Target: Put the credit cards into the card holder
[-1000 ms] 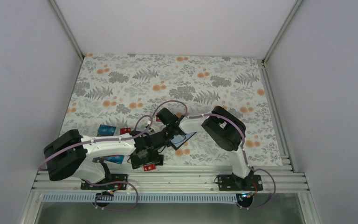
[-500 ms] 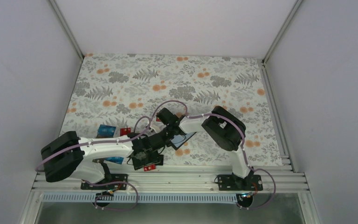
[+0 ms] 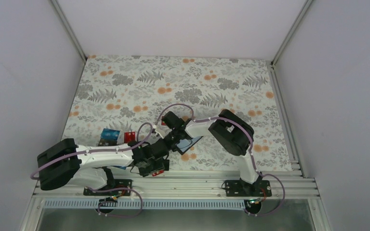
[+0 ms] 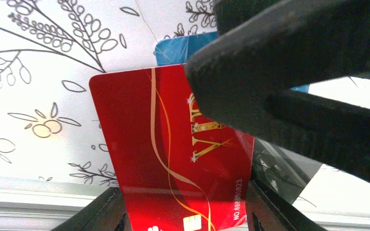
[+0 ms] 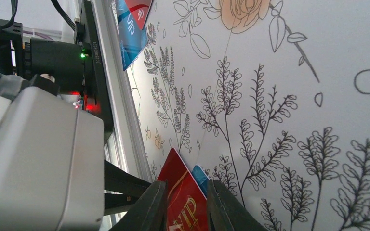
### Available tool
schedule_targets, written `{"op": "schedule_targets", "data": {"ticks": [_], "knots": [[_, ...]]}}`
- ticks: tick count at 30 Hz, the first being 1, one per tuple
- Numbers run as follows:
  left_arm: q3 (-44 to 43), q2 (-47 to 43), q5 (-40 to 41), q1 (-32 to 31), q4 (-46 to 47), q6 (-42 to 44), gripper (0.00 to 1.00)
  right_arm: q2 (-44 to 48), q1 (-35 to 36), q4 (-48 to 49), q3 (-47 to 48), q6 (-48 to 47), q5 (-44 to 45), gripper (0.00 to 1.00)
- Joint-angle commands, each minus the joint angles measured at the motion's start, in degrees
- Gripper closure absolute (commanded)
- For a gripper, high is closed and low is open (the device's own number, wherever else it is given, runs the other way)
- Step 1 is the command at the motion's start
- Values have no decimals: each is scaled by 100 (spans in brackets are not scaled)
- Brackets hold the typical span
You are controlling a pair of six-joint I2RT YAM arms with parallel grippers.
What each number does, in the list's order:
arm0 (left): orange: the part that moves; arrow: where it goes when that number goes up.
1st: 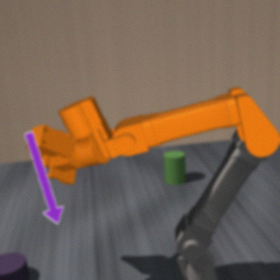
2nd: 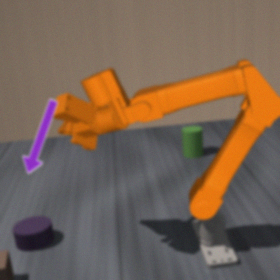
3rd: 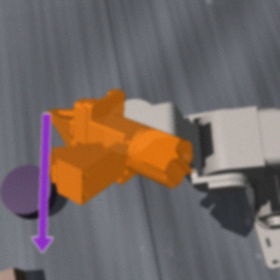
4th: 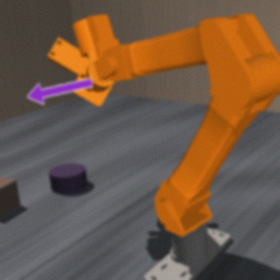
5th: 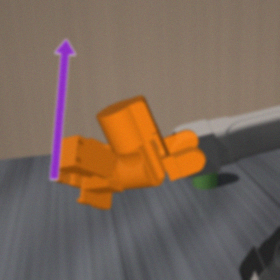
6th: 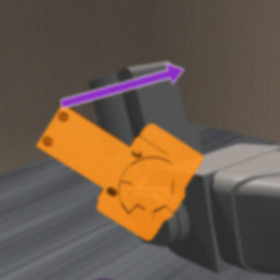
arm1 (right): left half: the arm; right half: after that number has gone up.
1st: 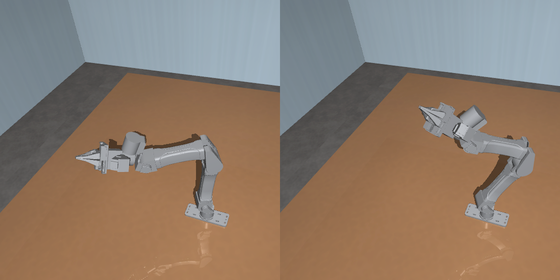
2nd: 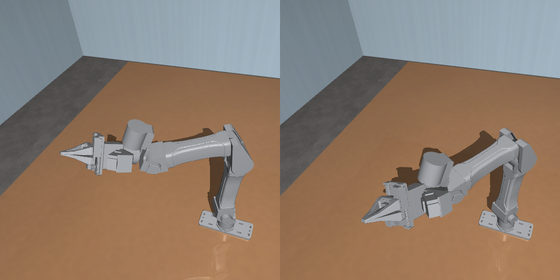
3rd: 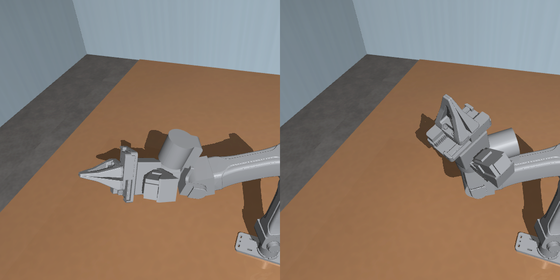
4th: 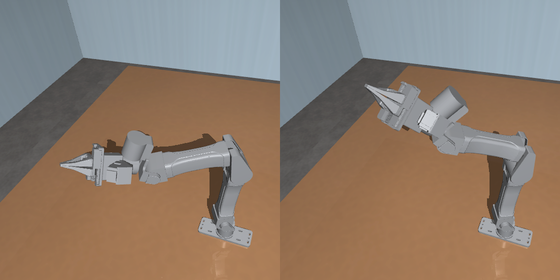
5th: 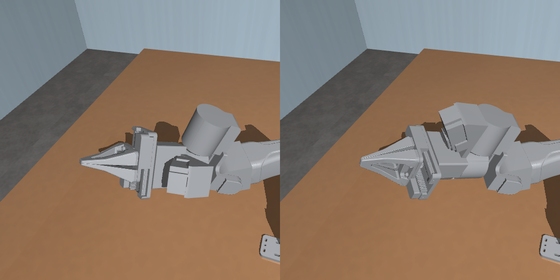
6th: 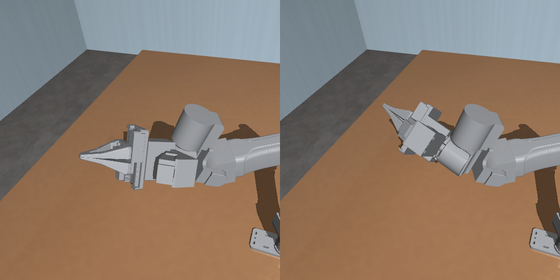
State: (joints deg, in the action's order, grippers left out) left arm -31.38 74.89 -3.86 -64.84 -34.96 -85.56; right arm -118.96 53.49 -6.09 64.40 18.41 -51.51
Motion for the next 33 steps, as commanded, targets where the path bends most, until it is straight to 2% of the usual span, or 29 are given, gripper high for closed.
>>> {"op": "schedule_targets", "data": {"ticks": [1,8,18,26,33], "knots": [[430,351,-77,-212,322,164,51,-190,100,-332,-156,13,422,76],[52,321,138,-290,-26,275,61,-190,100,-323,-165,55,440,76],[-603,50,360,-293,-636,452,62,-226,101,-305,-102,111,504,77],[-547,-150,428,-296,-647,380,62,-281,-7,-264,221,377,760,78],[-516,-342,614,-301,-574,362,70,-307,-22,-134,150,474,739,78]]}}
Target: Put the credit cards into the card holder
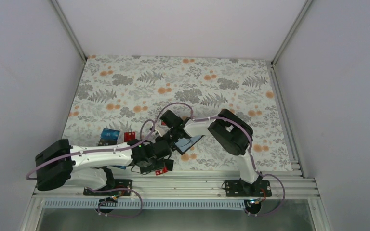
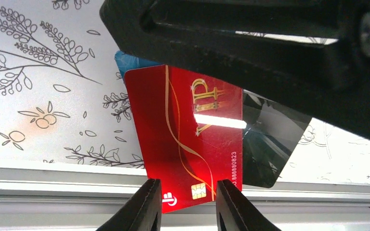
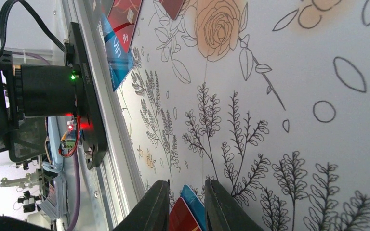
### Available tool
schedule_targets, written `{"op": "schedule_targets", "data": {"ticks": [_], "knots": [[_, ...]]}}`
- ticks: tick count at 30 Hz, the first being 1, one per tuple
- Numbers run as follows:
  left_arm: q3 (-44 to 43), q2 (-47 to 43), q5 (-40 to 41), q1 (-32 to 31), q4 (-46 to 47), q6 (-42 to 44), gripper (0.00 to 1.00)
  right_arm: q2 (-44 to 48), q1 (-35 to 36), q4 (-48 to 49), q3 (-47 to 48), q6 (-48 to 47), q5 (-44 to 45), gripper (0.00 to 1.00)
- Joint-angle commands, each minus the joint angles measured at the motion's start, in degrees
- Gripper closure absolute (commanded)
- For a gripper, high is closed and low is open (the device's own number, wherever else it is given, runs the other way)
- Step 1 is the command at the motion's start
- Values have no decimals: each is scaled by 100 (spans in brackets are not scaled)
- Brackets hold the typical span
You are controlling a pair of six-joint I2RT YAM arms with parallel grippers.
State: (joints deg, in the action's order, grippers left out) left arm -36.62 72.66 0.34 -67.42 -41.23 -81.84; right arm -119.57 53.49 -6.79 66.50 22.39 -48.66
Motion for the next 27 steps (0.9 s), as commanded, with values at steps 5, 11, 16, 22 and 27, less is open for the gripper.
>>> {"op": "schedule_targets", "data": {"ticks": [5,11,16,22,27], "knots": [[89,-112,-23,-192,-144,-385,57,-248,-28,-27,-122,90,477,78],[473,-263,-173,-455,217,-696,35,-219,-32,-29,-120,86,485,78],[916,-498,-108,-456,1031,-711,31,-201,-27,-31,-169,88,490,79],[1301,-574,2,-448,1632,-721,29,-150,-22,-3,-228,120,498,79],[1623,-787,22,-394,2091,-755,31,-156,-20,20,-252,134,499,80]]}}
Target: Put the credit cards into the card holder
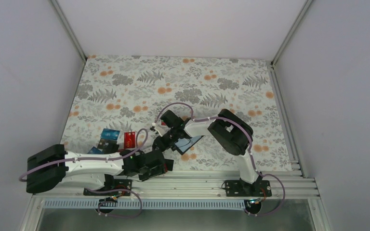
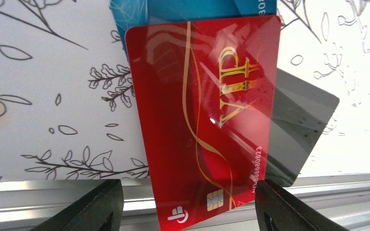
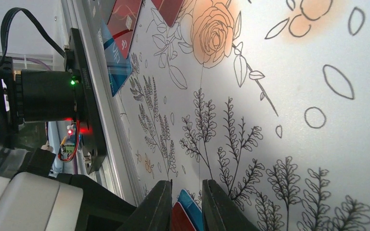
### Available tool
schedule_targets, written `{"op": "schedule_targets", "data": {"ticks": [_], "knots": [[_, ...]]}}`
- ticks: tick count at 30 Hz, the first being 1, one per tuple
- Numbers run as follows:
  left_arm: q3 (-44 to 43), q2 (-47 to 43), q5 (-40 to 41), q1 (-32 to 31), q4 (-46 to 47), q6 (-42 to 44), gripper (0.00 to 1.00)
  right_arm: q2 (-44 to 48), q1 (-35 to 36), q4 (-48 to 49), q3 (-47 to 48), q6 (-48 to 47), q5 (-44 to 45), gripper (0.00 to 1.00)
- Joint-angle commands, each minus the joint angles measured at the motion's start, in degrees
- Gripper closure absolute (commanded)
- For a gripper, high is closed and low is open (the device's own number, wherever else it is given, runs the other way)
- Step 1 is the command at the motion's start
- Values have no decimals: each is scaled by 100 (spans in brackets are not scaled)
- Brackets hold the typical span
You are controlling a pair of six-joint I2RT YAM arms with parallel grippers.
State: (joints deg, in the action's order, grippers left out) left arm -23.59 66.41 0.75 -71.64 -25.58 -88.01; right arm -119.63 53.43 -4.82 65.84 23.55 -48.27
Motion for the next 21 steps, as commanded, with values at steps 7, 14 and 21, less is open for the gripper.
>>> {"op": "schedule_targets", "data": {"ticks": [7,14,21], "knots": [[859,-410,-169,363,1265,-84,37,-199,-12,-168,-160,18,441,81],[846,-106,-388,537,1580,219,50,-223,-16,-160,-159,38,434,81],[654,-103,-271,572,1300,351,81,-223,-14,-153,-164,50,423,81]]}}
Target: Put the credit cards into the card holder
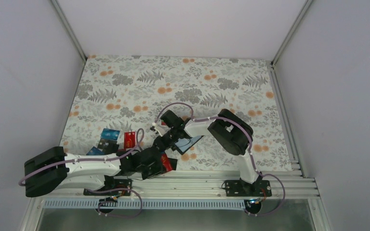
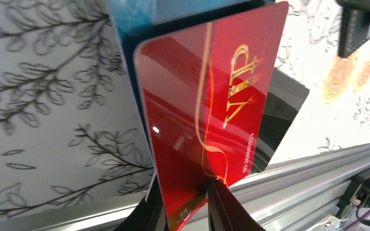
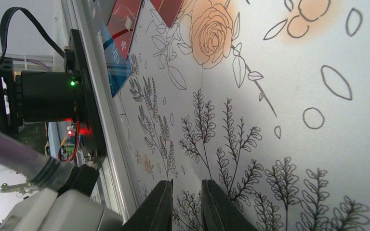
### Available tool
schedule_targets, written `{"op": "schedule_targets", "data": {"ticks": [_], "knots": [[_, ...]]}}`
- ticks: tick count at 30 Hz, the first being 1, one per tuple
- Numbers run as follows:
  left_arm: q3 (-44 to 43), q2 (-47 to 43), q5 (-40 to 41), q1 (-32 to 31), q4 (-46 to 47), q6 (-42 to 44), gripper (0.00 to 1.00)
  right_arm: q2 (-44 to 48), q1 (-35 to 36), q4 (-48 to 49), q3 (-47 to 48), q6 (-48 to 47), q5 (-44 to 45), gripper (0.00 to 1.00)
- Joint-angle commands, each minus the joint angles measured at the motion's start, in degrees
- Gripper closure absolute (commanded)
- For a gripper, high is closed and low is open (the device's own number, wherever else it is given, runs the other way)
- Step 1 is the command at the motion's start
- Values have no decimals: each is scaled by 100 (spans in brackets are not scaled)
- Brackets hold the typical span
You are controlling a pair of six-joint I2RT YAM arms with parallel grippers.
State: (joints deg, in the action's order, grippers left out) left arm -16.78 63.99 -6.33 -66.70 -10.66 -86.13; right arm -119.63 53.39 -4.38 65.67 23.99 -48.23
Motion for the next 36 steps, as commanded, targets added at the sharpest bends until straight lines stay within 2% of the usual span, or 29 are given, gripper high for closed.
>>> {"op": "schedule_targets", "data": {"ticks": [1,9,16,26,32,36], "knots": [[-68,147,459,78,-244,175,83,-220,-5,-195,-143,10,419,81],[-438,10,632,13,-886,175,97,-169,-12,-259,-63,1,474,81],[-724,-575,964,-37,-1881,6,98,-194,-28,-566,444,-47,565,82],[-603,-1192,1298,26,-2453,-99,98,-188,-287,-1091,1525,-83,663,81],[-690,-1821,1712,264,-2485,657,98,289,-701,-1186,1611,-156,709,79],[-1007,-2175,1793,807,-2722,1493,98,872,-1042,-1239,1362,-253,748,72]]}}
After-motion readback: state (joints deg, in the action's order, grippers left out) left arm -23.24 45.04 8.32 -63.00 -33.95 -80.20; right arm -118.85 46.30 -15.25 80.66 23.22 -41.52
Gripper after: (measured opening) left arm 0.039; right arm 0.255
